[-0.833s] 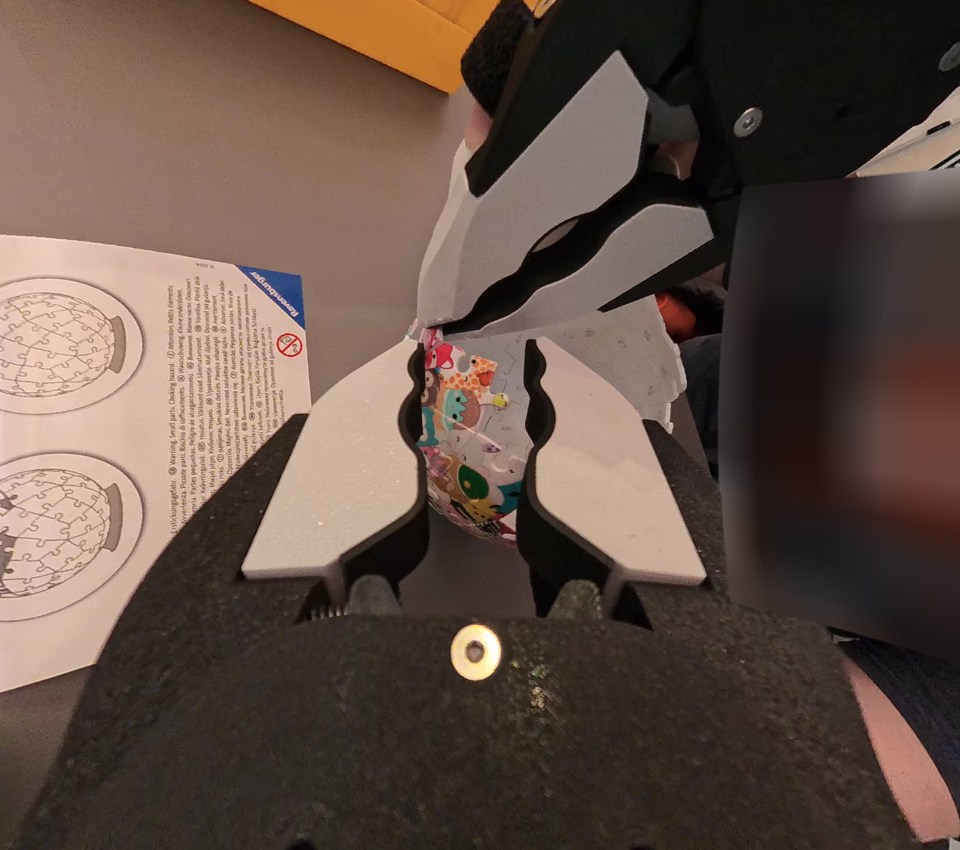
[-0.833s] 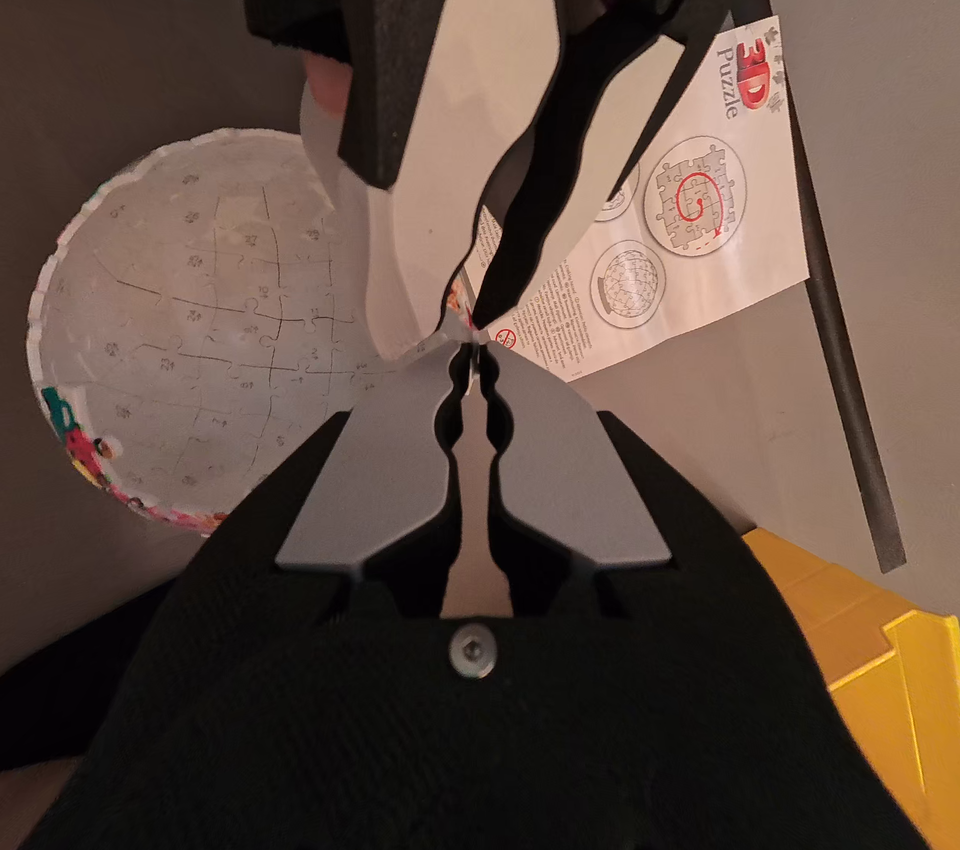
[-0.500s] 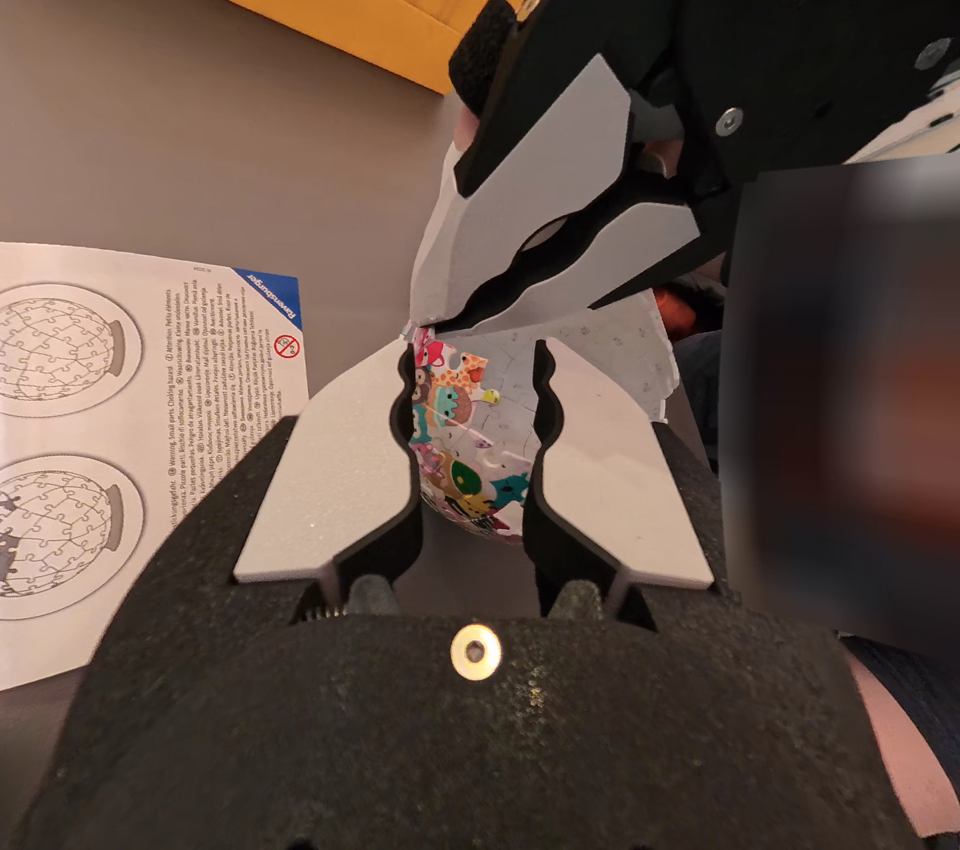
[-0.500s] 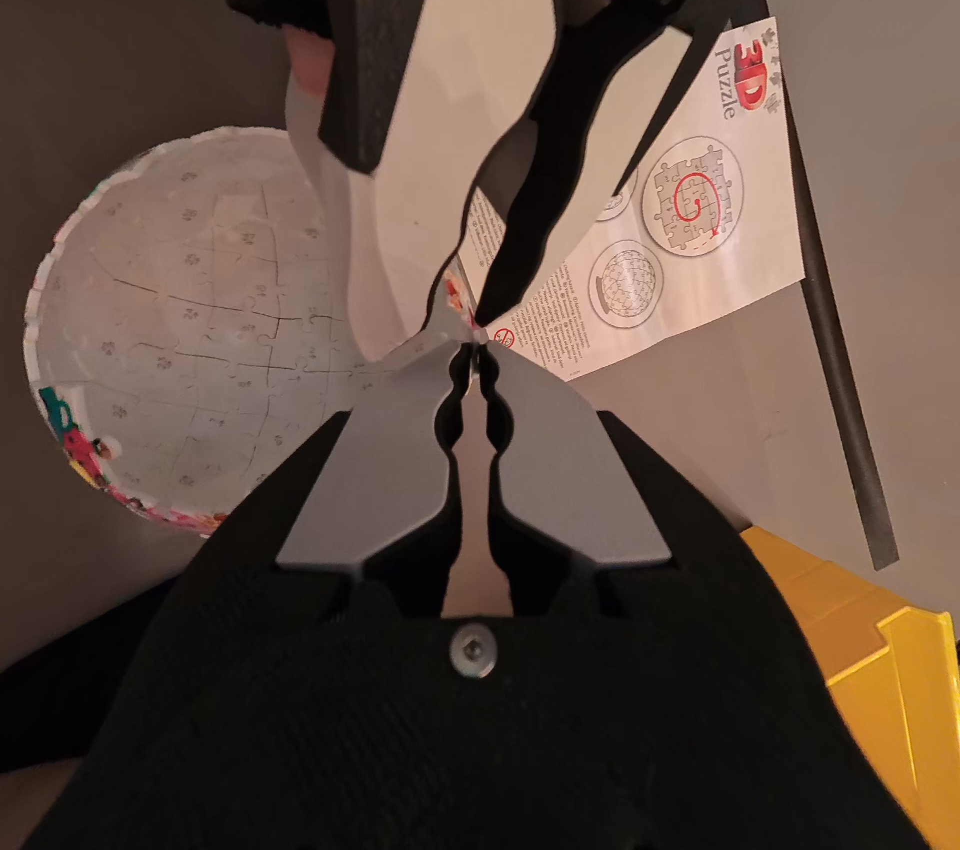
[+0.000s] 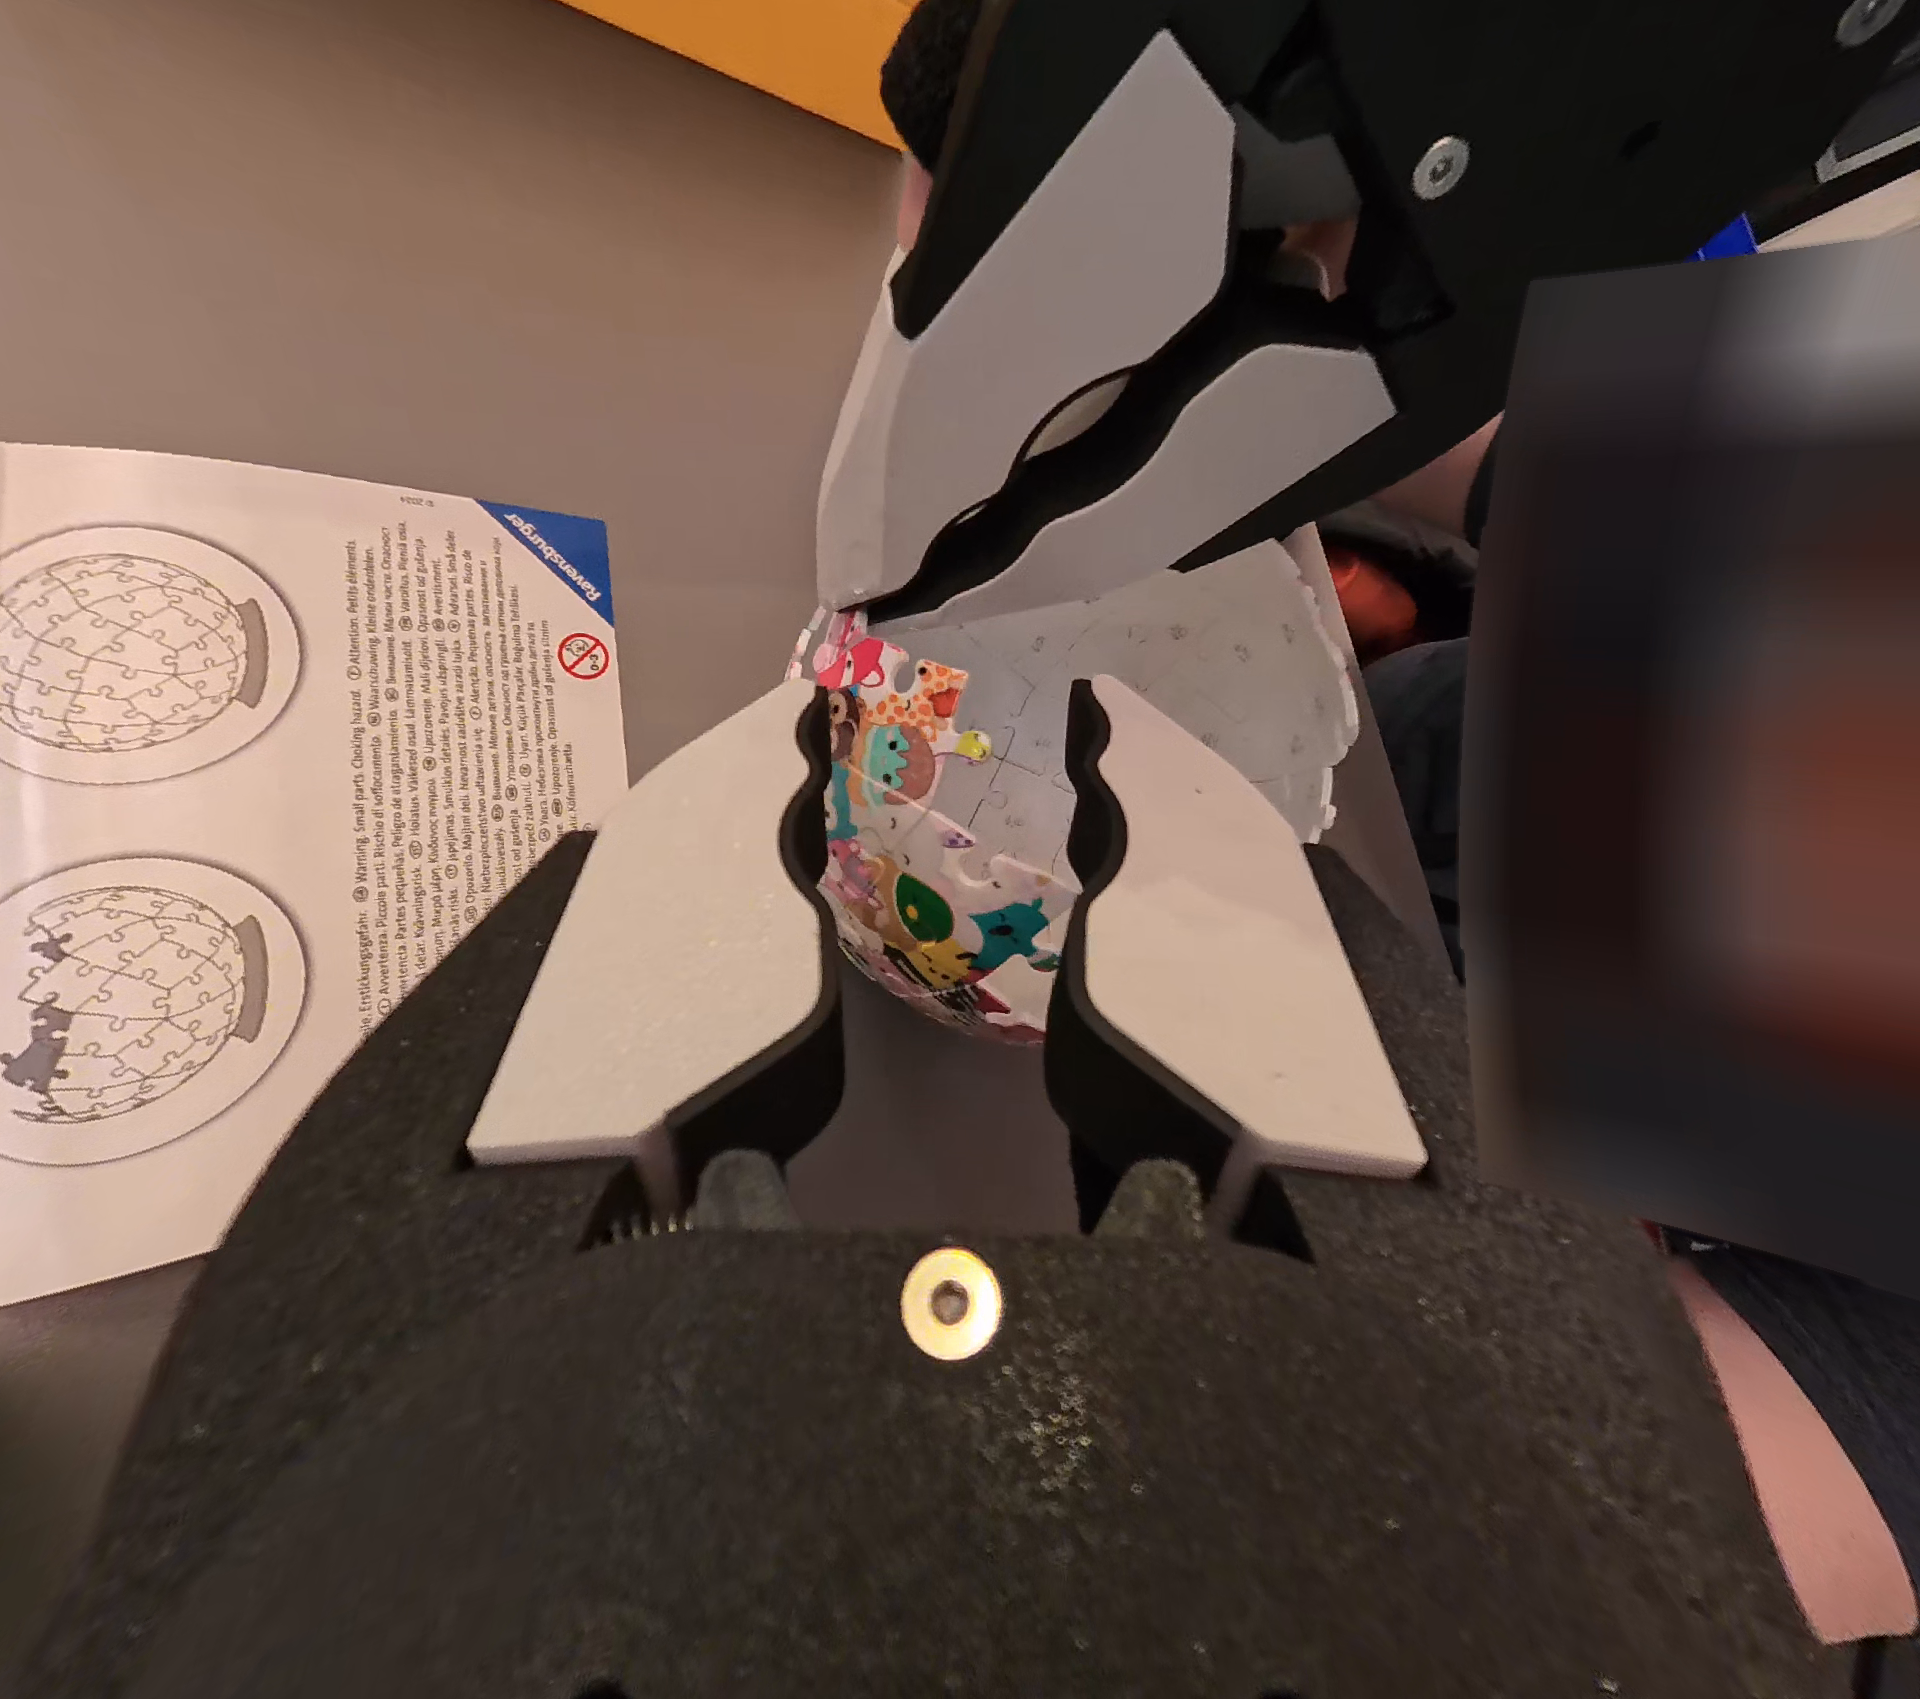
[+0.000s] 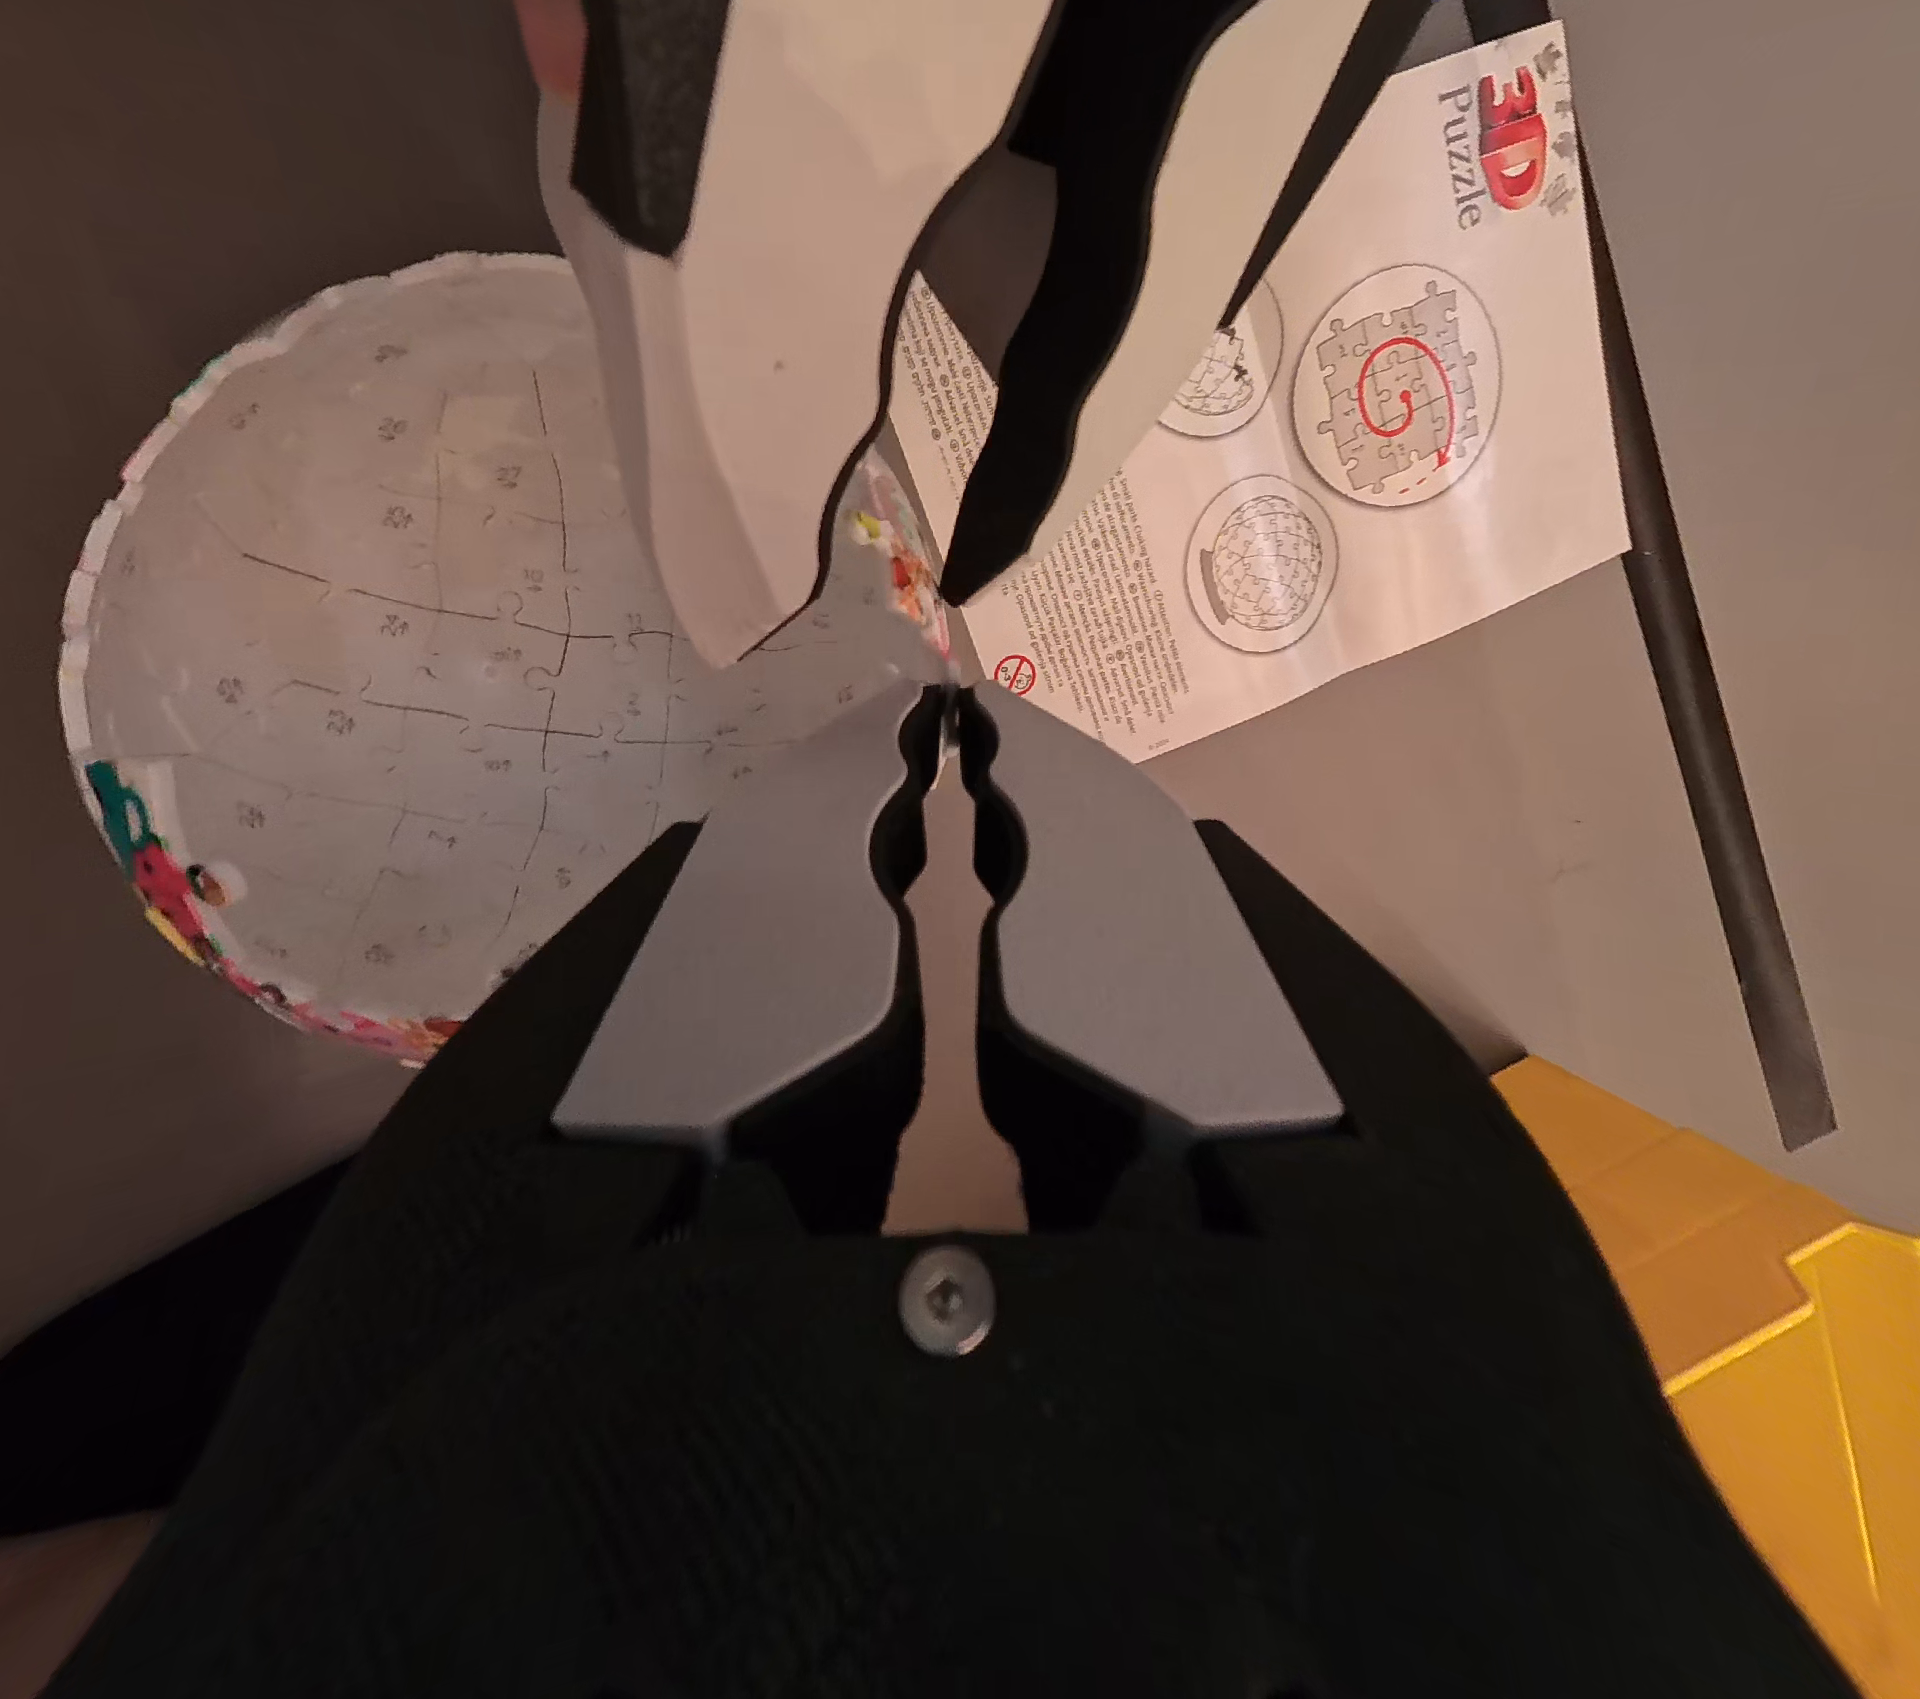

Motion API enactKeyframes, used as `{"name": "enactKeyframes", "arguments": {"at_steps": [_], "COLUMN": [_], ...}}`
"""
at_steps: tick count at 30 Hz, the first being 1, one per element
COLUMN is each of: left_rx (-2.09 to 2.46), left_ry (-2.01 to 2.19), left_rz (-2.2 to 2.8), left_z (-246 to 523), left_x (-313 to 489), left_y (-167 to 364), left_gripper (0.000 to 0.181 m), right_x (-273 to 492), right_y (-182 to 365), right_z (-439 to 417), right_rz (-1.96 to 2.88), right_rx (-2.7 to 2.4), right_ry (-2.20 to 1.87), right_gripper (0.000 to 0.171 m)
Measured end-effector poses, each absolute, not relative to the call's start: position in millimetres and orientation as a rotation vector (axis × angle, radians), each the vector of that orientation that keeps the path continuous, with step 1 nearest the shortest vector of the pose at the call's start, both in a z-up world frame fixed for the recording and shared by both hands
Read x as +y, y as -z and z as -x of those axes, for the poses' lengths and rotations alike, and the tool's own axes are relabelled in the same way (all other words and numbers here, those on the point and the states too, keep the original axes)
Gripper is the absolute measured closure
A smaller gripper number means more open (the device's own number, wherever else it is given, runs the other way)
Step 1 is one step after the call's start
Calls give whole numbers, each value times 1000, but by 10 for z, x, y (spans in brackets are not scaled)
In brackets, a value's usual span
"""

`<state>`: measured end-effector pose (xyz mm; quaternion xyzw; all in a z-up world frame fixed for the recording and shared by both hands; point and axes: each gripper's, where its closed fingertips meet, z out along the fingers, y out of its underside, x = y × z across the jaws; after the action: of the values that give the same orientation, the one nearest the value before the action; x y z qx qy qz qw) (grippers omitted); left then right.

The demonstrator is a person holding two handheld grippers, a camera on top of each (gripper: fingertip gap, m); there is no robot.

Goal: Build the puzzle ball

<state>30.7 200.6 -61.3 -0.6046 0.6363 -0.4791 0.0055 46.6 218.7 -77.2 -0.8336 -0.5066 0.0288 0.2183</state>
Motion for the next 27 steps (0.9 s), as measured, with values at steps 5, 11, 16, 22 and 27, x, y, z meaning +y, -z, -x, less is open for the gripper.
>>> {"name": "enactKeyframes", "arguments": {"at_steps": [5,11,16,22,27], "left_rx": [1985,1973,1969,1970,1975], "left_ry": [1505,1523,1530,1529,1527], "left_rz": [1901,1914,1909,1909,1903], "left_z": [-310,-324,-334,-339,-340], "left_x": [2008,2005,2002,1999,1996], "left_y": [611,609,602,603,606], "left_gripper": [138,138,138,138,138], "right_x": [2186,2190,2190,2189,2188], "right_y": [773,780,777,770,767], "right_z": [-465,-476,-474,-462,-455], "right_rz": [2307,2309,2308,2306,2314], "right_rx": [-1402,-1403,-1400,-1396,-1391], "right_ry": [-84,-73,-84,-103,-92], "right_gripper": [167,165,165,165,166]}}
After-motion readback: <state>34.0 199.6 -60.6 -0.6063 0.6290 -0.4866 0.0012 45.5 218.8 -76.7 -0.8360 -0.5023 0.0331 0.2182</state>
